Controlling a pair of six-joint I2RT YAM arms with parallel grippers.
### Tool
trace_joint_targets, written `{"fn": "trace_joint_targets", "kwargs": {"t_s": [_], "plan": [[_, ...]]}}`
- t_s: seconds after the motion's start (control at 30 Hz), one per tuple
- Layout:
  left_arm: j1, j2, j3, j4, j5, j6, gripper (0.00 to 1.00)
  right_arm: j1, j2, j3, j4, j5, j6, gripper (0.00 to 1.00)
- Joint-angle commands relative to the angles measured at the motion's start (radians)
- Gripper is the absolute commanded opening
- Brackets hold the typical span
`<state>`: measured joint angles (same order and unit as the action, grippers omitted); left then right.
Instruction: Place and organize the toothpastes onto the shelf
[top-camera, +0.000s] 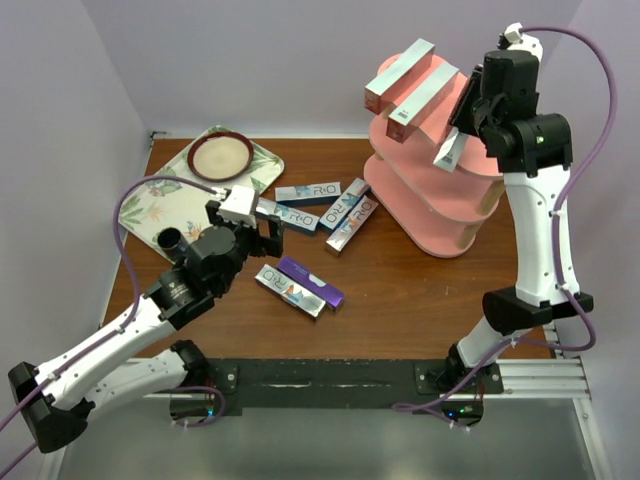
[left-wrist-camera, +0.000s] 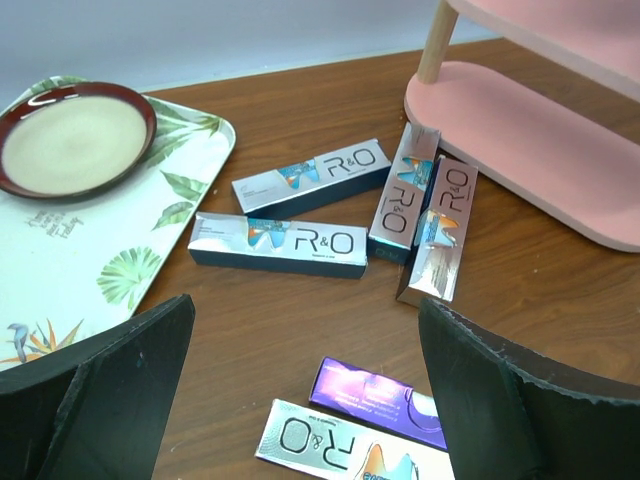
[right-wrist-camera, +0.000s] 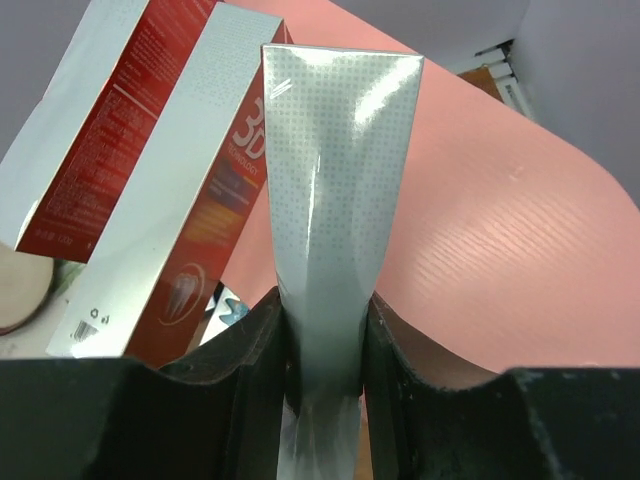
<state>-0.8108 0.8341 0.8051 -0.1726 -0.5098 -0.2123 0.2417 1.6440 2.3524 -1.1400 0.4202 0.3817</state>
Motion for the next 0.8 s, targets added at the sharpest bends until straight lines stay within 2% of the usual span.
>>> {"fn": "trace_joint_targets", "kwargs": {"t_s": [0.0, 0.1, 0.2, 0.6, 0.73, 0.77], "plan": [[0.013, 0.016, 0.002, 0.002, 0.022, 0.016, 1.00, -0.061, 0.002, 0.045, 0.032, -0.083, 0.025, 0.39], [0.022, 0.022, 0.003, 0.004, 0.036, 0.011, 1.00, -0.082, 0.016, 0.022, 0.039, -0.090, 0.032, 0.48], [0.027, 0.028, 0.000, 0.002, 0.047, 0.010, 1.00, -0.102, 0.016, -0.002, 0.057, -0.104, 0.040, 0.52], [0.044, 0.046, 0.002, -0.005, 0.065, 0.001, 1.00, -0.116, 0.011, -0.039, 0.102, -0.138, 0.085, 0.50], [0.047, 0.045, 0.002, -0.008, 0.065, -0.001, 1.00, -0.116, -0.059, -0.116, 0.147, -0.159, 0.080, 0.59], [0.047, 0.045, 0.000, -0.008, 0.067, -0.002, 1.00, -0.116, -0.076, -0.126, 0.161, -0.169, 0.074, 0.64]]}}
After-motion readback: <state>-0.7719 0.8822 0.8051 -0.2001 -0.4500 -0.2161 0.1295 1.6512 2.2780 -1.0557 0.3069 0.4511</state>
